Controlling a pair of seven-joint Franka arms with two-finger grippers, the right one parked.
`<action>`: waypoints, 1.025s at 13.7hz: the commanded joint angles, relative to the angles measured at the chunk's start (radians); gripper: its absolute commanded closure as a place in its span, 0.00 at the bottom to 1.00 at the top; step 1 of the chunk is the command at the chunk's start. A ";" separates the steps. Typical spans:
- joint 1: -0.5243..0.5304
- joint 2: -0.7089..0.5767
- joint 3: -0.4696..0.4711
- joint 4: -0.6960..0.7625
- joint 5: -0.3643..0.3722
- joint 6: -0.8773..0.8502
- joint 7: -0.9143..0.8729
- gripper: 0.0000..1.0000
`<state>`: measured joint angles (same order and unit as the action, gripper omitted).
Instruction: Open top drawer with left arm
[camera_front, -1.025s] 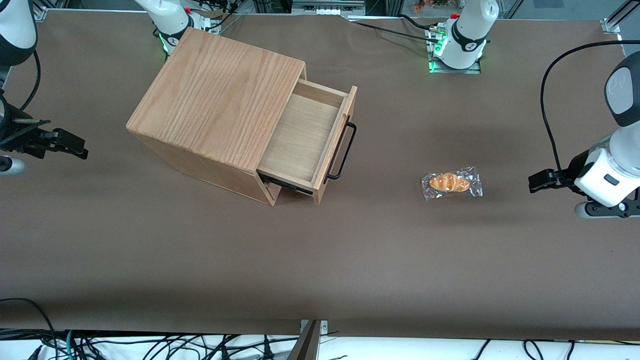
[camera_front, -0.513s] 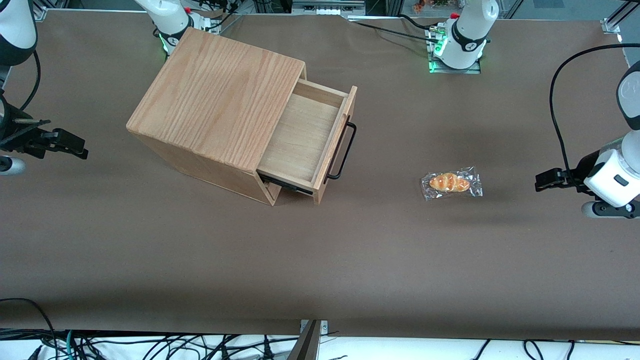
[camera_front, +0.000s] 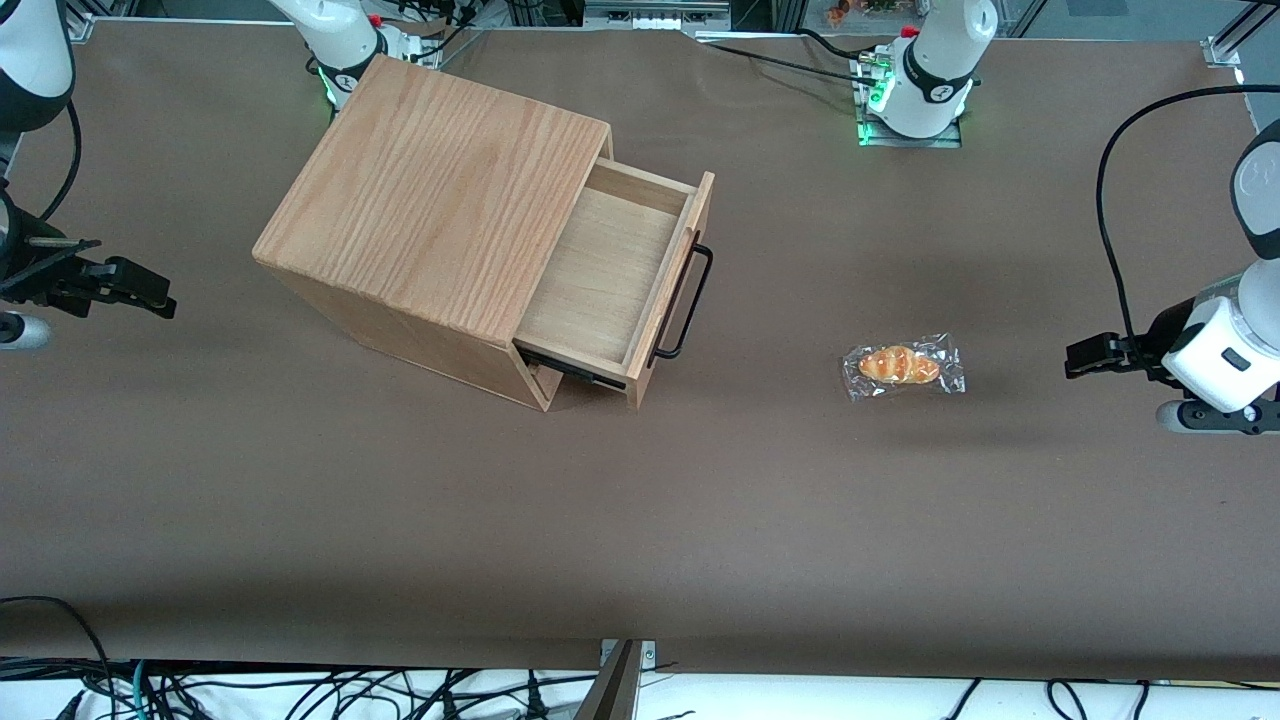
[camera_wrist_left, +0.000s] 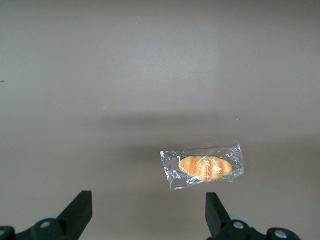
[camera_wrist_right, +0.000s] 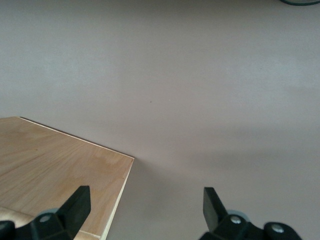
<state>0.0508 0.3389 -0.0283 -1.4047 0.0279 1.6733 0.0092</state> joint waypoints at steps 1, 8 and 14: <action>0.011 -0.008 -0.005 0.007 -0.028 -0.017 0.021 0.00; 0.012 -0.008 -0.005 0.006 -0.028 -0.033 0.024 0.00; 0.017 -0.014 -0.005 0.003 -0.028 -0.059 0.032 0.00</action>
<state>0.0559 0.3379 -0.0286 -1.4044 0.0278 1.6379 0.0101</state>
